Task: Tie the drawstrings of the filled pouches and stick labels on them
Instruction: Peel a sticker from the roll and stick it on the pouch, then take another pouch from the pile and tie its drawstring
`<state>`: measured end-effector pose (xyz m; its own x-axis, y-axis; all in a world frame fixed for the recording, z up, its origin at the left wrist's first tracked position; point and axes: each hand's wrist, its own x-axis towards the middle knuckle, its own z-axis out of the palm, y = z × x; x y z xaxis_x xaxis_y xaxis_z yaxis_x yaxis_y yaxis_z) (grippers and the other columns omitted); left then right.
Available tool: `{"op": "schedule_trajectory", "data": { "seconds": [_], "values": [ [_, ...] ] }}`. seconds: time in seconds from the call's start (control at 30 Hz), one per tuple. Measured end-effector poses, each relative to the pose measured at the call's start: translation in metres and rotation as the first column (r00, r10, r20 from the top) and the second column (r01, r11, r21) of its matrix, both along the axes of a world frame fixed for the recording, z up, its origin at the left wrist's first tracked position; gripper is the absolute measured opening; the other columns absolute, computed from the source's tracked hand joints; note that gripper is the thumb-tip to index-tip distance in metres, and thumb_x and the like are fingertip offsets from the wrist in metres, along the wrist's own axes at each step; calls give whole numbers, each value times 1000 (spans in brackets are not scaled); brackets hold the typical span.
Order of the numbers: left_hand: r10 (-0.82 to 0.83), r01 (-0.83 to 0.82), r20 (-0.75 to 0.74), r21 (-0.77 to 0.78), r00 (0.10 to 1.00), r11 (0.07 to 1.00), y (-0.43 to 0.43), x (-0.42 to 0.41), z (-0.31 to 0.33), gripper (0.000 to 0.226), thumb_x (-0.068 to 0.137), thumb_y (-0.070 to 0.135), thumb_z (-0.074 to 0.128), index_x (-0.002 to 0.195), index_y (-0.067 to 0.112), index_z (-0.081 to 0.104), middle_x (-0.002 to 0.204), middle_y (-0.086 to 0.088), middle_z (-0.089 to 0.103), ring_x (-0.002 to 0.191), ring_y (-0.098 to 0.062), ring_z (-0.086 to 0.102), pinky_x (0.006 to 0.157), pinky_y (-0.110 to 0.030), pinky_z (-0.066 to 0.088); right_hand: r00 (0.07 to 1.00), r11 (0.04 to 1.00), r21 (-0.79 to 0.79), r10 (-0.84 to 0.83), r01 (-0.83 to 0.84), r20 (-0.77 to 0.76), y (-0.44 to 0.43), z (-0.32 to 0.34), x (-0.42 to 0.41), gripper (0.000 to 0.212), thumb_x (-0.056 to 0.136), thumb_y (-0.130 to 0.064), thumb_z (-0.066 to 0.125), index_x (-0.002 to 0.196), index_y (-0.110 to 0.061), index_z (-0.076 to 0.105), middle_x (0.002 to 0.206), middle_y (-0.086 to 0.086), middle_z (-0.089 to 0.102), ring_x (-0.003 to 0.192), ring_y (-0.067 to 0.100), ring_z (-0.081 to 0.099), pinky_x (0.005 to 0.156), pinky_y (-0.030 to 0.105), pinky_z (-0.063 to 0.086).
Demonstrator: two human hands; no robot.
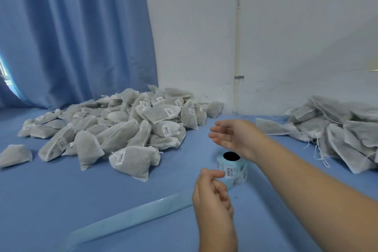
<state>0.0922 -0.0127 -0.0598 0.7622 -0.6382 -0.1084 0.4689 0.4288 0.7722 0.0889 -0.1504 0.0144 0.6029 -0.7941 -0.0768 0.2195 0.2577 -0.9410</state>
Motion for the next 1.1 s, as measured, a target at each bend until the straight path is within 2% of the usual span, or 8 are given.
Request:
{"op": "schedule_trajectory", "data": {
  "seconds": [0.17, 0.47, 0.63, 0.73, 0.83, 0.93, 1.03, 1.1],
  "values": [
    [-139, 138, 82, 18, 987, 990, 1, -14, -3, 42, 102, 35, 35, 80, 6, 57, 48, -1, 35, 32, -6, 17, 38, -11, 13, 1000, 1000, 21, 8, -8, 18, 18, -21, -70, 15, 92, -8, 52, 98, -1, 63, 71, 9, 73, 62, 20, 71, 51, 24, 55],
    [-306, 262, 468, 157, 829, 952, 7, -57, -6, 30, 94, 16, 44, 73, 16, 66, 54, -3, 43, 39, -11, 24, 38, -19, 22, 995, 997, 39, -69, 72, -67, 43, -59, -183, 18, 92, -6, 51, 100, 1, 65, 75, 13, 71, 61, 23, 68, 52, 27, 54],
    [-387, 281, 478, 280, 789, 918, -22, -85, 9, 20, 90, 19, 49, 79, 17, 65, 54, 0, 46, 39, -12, 30, 38, -21, 25, 986, 988, 33, -146, 149, -76, 41, -66, -211, 17, 91, -6, 53, 102, 3, 64, 76, 14, 71, 62, 24, 68, 54, 28, 54],
    [-383, 257, 487, 306, 785, 917, -37, -102, 8, 17, 89, 19, 50, 80, 15, 64, 52, 3, 47, 40, -11, 33, 41, -23, 27, 949, 969, -68, -246, 237, -197, 30, -66, -220, 15, 90, -3, 53, 101, 0, 64, 79, 14, 70, 61, 22, 68, 54, 28, 55],
    [-353, 198, 539, 325, 764, 925, -41, -111, -2, 20, 90, 16, 51, 77, 15, 66, 47, 8, 45, 39, -7, 35, 39, -16, 29, 807, 895, -350, -415, 277, -421, 10, -72, -229, 18, 88, -6, 56, 101, -9, 66, 78, 5, 68, 60, 14, 64, 60, 25, 53],
    [-343, 190, 516, 327, 785, 926, -46, -111, -8, 20, 91, 13, 51, 78, 13, 66, 45, 10, 42, 37, -5, 32, 36, -14, 26, 541, 691, -719, -633, 72, -554, -20, -78, -240, 32, 88, -14, 55, 119, -18, 65, 110, 0, 66, 98, 15, 62, 86, 22, 42],
    [-355, 197, 524, 334, 774, 922, -48, -110, -8, 20, 91, 13, 52, 77, 13, 66, 45, 10, 43, 37, -5, 32, 36, -14, 26, 423, 523, -838, -731, -156, -536, -49, -81, -243, 39, 91, -16, 50, 129, -15, 57, 132, 7, 50, 121, 27, 50, 100, 33, 39],
    [-369, 194, 557, 349, 744, 917, -48, -110, -9, 20, 90, 15, 53, 76, 15, 66, 46, 11, 44, 38, -5, 34, 38, -13, 27, 333, 511, -815, -745, -273, -578, -66, -80, -241, 38, 92, -23, 49, 129, -17, 56, 132, 6, 46, 120, 30, 48, 98, 38, 42]
  ]
}}
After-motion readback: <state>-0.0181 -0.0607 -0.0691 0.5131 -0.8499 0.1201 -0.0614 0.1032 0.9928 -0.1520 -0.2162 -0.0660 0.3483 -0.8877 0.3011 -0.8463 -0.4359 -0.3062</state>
